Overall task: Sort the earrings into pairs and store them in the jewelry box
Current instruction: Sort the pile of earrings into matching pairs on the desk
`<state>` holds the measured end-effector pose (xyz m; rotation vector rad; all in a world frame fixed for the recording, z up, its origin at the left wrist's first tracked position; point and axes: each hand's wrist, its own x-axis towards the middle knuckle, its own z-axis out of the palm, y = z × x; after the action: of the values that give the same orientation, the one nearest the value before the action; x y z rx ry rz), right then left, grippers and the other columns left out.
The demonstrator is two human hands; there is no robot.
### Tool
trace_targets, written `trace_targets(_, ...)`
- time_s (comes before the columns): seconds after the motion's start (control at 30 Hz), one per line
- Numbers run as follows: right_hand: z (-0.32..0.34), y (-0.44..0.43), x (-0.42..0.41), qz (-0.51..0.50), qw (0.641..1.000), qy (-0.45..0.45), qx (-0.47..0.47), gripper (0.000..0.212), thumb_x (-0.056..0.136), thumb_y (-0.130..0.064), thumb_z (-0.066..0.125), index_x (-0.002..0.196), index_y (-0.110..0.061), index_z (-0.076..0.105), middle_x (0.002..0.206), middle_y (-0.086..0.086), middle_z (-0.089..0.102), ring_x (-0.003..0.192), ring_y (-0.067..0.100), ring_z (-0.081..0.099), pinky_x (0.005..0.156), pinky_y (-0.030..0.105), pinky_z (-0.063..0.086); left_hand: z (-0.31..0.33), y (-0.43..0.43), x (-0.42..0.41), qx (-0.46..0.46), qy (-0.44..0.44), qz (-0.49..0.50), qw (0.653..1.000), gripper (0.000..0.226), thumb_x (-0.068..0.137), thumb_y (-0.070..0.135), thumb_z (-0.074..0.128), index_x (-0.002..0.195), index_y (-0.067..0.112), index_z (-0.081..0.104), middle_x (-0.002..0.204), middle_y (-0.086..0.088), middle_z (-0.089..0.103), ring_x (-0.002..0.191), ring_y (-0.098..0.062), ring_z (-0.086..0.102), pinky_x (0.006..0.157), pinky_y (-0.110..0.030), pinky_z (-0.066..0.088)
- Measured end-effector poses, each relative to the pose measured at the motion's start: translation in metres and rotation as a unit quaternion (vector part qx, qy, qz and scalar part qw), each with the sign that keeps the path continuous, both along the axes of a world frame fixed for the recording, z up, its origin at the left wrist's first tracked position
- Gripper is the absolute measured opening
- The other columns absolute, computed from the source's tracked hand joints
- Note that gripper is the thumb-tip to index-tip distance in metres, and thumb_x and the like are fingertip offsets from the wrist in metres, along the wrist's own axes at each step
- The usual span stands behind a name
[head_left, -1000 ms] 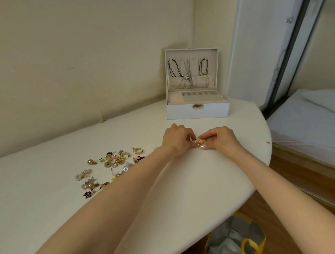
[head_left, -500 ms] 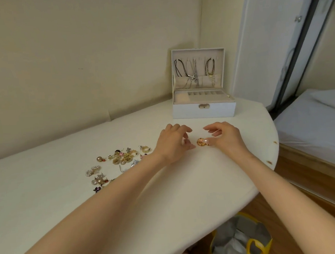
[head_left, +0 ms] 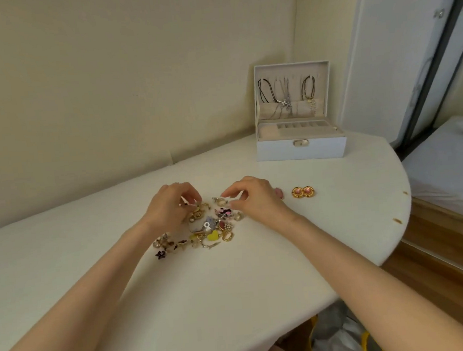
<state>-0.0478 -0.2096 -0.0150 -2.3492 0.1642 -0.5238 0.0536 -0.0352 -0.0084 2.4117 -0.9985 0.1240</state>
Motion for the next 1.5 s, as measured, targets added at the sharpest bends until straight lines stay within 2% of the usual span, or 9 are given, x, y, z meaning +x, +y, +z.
trace_targets(0.2,0.002,0.014,0.029,-0.031,0.998,0.050,-0.027,0.022,0.080,-0.020,0.072,0.101,-0.012,0.071,0.101,0.006,0.065,0.088,0.018,0.059,0.080,0.032,0.051,-0.012,-0.005,0.002,0.038,-0.079,0.003,0.996,0.010,0.087,0.025,0.062,0.095,0.023,0.068,0.093,0.003,0.055,0.089,-0.017,0.040,0.075,-0.028,0.032)
trace_targets(0.5,-0.003,0.016,0.039,-0.062,0.993,0.091,-0.042,0.019,0.074,-0.018,0.078,0.086,-0.004,0.074,0.092,0.011,0.072,0.090,0.022,0.065,0.076,0.029,0.051,-0.018,-0.004,0.004,0.062,-0.138,0.021,0.988,0.008,0.087,0.017,0.061,0.091,0.019,0.067,0.100,-0.002,0.060,0.094,-0.022,0.046,0.073,-0.026,0.028)
trace_targets(0.67,-0.007,0.016,0.036,-0.058,0.997,0.052,-0.004,0.010,0.080,-0.014,0.071,0.082,-0.005,0.073,0.089,0.008,0.072,0.085,0.019,0.064,0.075,0.029,0.051,-0.017,-0.005,0.004,0.034,-0.124,0.025,0.991,0.007,0.088,0.016,0.059,0.094,0.016,0.064,0.104,-0.002,0.059,0.096,-0.023,0.046,0.076,-0.027,0.030)
trace_targets(0.8,-0.001,0.016,0.027,-0.046,0.997,-0.001,0.063,0.009,0.081,-0.016,0.070,0.079,-0.007,0.070,0.080,-0.002,0.066,0.078,0.010,0.056,0.069,0.023,0.045,-0.010,-0.008,-0.003,-0.021,-0.084,0.014,0.996,0.004,0.090,0.019,0.056,0.089,0.018,0.060,0.096,0.002,0.064,0.094,-0.019,0.052,0.078,-0.031,0.039)
trace_targets(0.9,0.004,0.013,0.018,-0.023,0.979,-0.010,0.203,0.008,0.081,-0.014,0.070,0.074,-0.013,0.066,0.076,0.000,0.066,0.075,0.016,0.064,0.067,0.025,0.053,-0.002,-0.010,-0.012,-0.064,-0.029,-0.014,0.997,0.007,0.090,0.022,0.057,0.086,0.017,0.058,0.092,0.000,0.062,0.088,-0.018,0.058,0.078,-0.034,0.047)
trace_targets(1.07,0.010,0.001,-0.005,0.036,0.913,0.007,0.407,0.008,0.086,-0.005,0.063,0.092,0.001,0.063,0.089,0.016,0.068,0.071,0.017,0.065,0.059,0.019,0.053,0.012,-0.018,-0.029,-0.102,0.072,-0.031,0.992,0.018,0.090,0.030,0.058,0.087,0.013,0.064,0.077,0.008,0.063,0.075,-0.007,0.059,0.058,-0.010,0.040)
trace_targets(1.3,0.013,-0.037,-0.039,0.004,0.942,0.010,0.336,0.006,0.084,-0.003,0.064,0.078,-0.006,0.063,0.078,0.008,0.065,0.065,0.013,0.062,0.056,0.018,0.050,0.018,-0.053,-0.049,-0.041,0.054,-0.130,0.989,0.008,0.083,0.009,0.066,0.091,0.007,0.065,0.094,-0.007,0.064,0.088,-0.020,0.062,0.073,-0.018,0.046)
trace_targets(1.43,0.012,-0.058,-0.061,-0.015,0.952,0.019,0.306,0.006,0.083,-0.001,0.065,0.078,-0.005,0.064,0.078,0.006,0.064,0.064,0.014,0.062,0.056,0.018,0.051,0.011,-0.083,-0.061,-0.003,-0.017,-0.164,0.986,0.010,0.082,0.013,0.068,0.091,0.008,0.067,0.094,0.000,0.051,0.082,-0.014,0.058,0.068,-0.007,0.037)
trace_targets(1.5,0.009,-0.069,-0.070,-0.037,0.956,0.021,0.289,0.007,0.082,-0.001,0.067,0.077,-0.006,0.064,0.075,0.003,0.064,0.064,0.015,0.062,0.054,0.018,0.051,0.006,-0.098,-0.067,0.001,-0.028,-0.174,0.984,0.010,0.081,0.012,0.068,0.091,0.008,0.068,0.095,0.001,0.050,0.084,-0.017,0.058,0.073,-0.017,0.043)
